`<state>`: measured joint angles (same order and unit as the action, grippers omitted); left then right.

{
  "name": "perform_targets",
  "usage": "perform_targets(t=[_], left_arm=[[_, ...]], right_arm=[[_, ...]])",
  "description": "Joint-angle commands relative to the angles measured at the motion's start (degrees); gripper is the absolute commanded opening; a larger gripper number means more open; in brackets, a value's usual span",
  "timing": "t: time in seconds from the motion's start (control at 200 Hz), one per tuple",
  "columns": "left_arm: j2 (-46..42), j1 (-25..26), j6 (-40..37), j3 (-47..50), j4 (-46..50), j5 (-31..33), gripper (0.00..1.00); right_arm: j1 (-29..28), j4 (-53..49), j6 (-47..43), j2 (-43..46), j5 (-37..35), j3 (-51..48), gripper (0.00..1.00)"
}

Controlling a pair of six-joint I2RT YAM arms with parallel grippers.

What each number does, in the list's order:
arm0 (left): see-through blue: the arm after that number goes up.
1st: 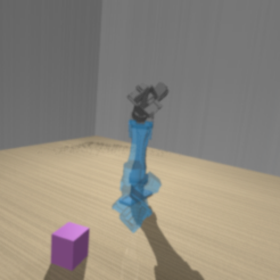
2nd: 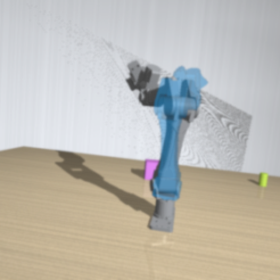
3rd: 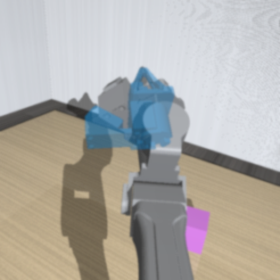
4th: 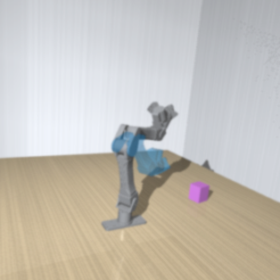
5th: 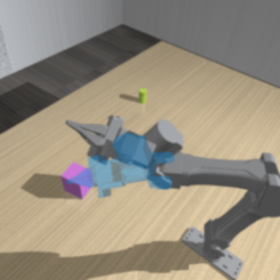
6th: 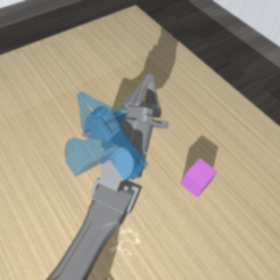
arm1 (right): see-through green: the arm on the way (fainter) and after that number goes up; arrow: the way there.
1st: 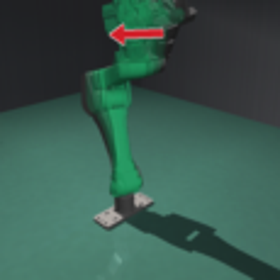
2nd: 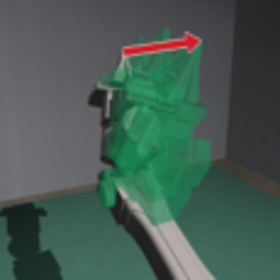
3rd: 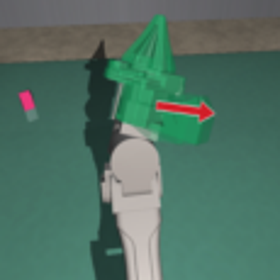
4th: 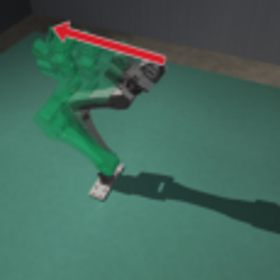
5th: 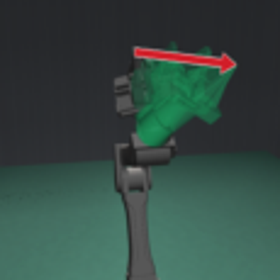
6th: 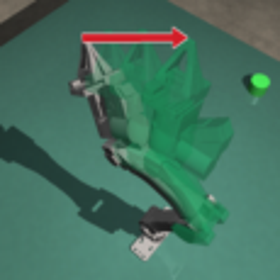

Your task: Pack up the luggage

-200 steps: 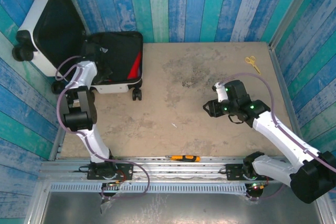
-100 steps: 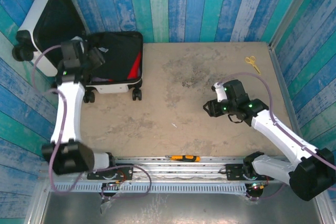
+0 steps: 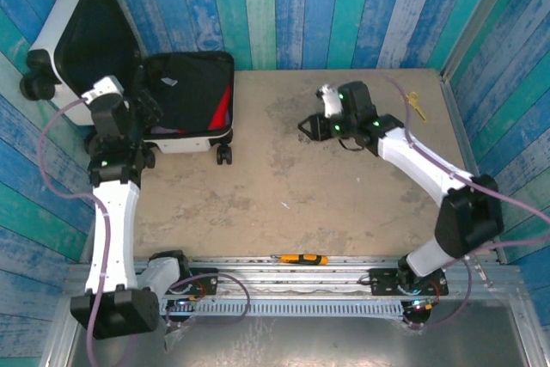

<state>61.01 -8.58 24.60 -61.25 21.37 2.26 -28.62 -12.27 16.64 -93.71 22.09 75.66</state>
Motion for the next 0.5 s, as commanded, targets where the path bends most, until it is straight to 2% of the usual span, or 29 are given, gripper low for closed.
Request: perform_targets(t=[0.0,0.07,0.15,0.29,0.496], left_arm=[[4.37,0.00,3.18,-0.80,-5.49,-7.33,0.74],[9.03,0.26,3.76,-4.14,-6.83,-10.20,0.73],[15.68,2.17,3.26,-8.98,-7.37,-10.60,0.73],[26.79,7.23,0.33,-19.56,-6.34,-7.45,0.73],[45.07,9.70,-2.26,-36.72,-0.83,-4.99,0.71]], right_arm=[[-0.82,3.65,2.35,-1.50,3.52,1.05,0.49],[-0.92,6.15,2.87,-0.13,2.79,-2.32,0.49],[-0.99,6.74,2.23,1.97,1.31,-5.93,0.49],[-0.95,5.49,-0.81,7.18,-2.08,-11.85,0.50],[-0.99,2.91,-4.87,16.00,-6.10,-18.60,0.51]])
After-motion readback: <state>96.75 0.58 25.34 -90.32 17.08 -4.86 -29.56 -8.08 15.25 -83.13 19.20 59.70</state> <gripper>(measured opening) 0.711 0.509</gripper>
